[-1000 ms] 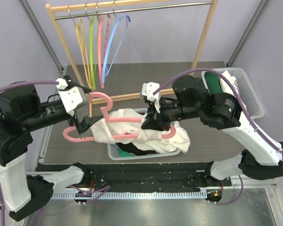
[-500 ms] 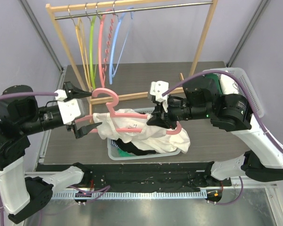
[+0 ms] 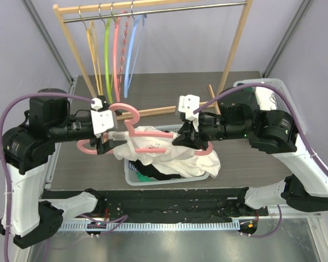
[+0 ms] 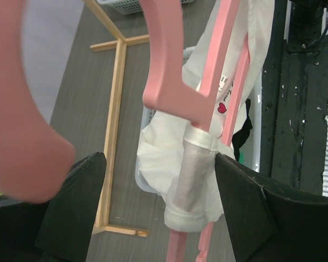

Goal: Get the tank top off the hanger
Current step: Pick up the hanger from the clothesline.

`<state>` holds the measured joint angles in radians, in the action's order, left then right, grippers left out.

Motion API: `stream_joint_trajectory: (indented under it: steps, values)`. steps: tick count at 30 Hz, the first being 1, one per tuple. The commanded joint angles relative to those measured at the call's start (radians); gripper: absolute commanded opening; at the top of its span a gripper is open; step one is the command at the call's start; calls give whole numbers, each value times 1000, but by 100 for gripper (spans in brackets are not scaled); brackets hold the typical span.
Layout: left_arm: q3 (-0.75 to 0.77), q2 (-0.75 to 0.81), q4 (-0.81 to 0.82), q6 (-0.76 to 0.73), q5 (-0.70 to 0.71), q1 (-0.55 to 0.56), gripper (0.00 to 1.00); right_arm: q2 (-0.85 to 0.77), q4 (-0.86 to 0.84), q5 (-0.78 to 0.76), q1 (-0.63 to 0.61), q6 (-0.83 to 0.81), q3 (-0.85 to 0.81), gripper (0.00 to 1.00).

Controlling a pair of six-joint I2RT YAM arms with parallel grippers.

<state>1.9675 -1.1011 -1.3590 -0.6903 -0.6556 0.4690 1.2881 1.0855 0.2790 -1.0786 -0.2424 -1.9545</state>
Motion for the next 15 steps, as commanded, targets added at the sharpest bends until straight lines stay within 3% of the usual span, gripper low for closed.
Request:
stream_joint_trajectory:
  steps: [1,4,7,8,10,11,14,15]
  values:
    - [-32,9,-304,-12,-45,0,84,-59,-85,9,-4,-35,-34,1]
    - [-41,10,-304,-11,-42,7,78,-62,-96,2,-4,-49,-34,1]
    - [-38,7,-304,-18,-33,13,60,-69,-124,-3,-4,-58,-9,1]
    - [-26,4,-304,-20,-32,14,49,-70,-133,-4,-4,-58,-1,1]
    - [-7,1,-304,-20,-22,17,38,-69,-157,-21,-4,-57,25,1]
    - [2,-3,-304,-25,-19,16,28,-62,-165,-29,-4,-58,32,1]
    - [53,-14,-301,-34,11,16,10,-64,-206,-79,-4,-46,77,1]
    - [85,-17,-298,-34,34,16,10,-72,-249,-95,-4,-40,92,1]
